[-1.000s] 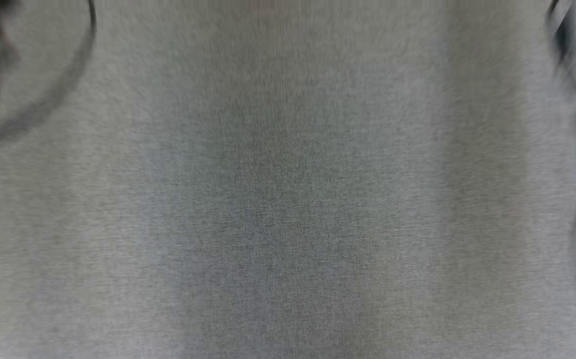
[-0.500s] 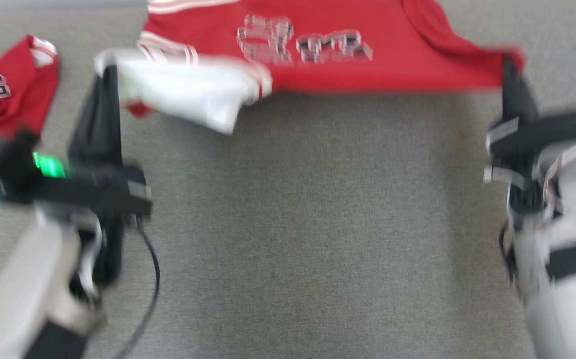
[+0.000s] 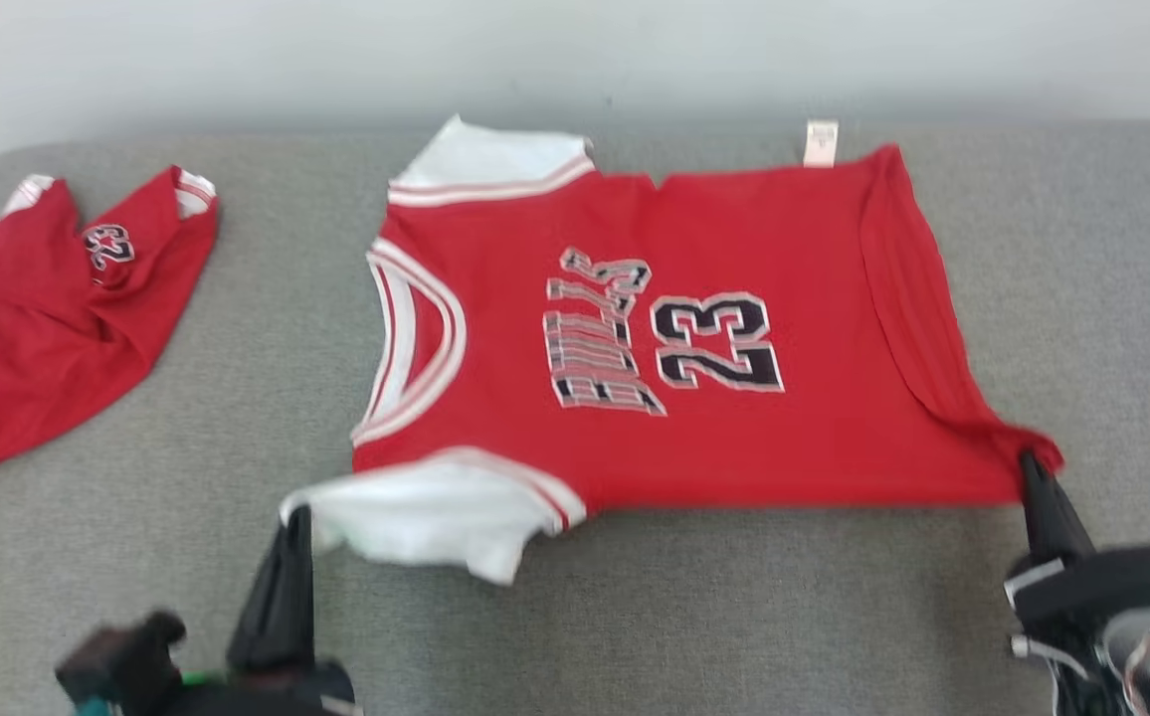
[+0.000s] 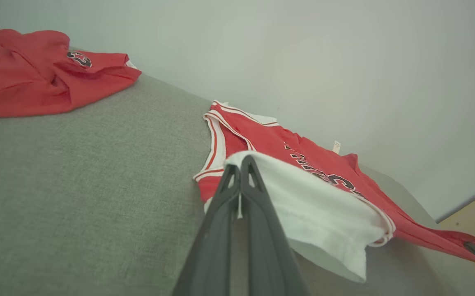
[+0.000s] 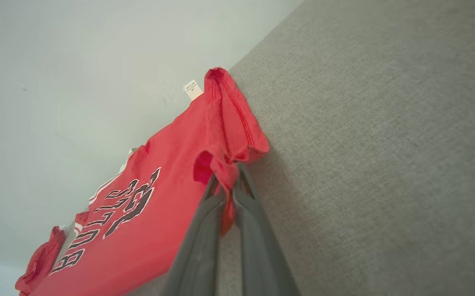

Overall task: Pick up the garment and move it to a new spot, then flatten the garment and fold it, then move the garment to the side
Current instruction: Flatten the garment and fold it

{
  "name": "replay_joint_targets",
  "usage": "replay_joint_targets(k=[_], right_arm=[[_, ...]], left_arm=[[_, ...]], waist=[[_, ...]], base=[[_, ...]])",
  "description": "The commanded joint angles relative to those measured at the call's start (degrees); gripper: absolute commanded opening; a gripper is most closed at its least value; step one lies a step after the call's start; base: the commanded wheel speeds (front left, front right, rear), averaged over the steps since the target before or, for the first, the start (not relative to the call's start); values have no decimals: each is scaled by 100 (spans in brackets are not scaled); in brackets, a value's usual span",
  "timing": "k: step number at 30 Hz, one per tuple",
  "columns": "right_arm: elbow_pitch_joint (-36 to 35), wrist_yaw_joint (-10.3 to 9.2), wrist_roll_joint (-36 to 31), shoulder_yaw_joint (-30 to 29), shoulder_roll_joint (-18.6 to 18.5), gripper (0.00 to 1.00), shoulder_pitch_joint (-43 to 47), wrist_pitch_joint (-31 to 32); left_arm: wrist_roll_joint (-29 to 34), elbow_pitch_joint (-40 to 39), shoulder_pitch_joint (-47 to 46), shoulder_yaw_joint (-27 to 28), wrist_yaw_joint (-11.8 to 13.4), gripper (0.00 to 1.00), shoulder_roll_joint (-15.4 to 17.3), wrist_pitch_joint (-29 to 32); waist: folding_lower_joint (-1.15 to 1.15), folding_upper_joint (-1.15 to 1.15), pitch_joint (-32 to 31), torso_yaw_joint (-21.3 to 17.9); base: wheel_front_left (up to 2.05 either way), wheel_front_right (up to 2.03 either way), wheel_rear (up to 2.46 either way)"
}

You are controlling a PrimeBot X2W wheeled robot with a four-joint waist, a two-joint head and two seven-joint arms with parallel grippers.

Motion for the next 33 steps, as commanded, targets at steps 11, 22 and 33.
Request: replay_joint_targets(k=[11, 22, 33], right_arm=[[-456, -4, 54, -560, 116, 0, 1617, 278], [-341, -4, 496, -347, 118, 0, 1783, 270], [-45, -3, 494, -142, 124, 0, 663, 537]], left_arm=[[251, 281, 1270, 118, -191, 0, -384, -20], [408, 440, 1109, -246, -386, 0, -446, 42], [653, 774, -178, -308, -625, 0, -208, 412]], waist=[[2, 2, -615, 276], [2, 2, -619, 147], [2, 2, -306, -145]], base=[[0, 0, 0], [0, 0, 0], [0, 0, 0]])
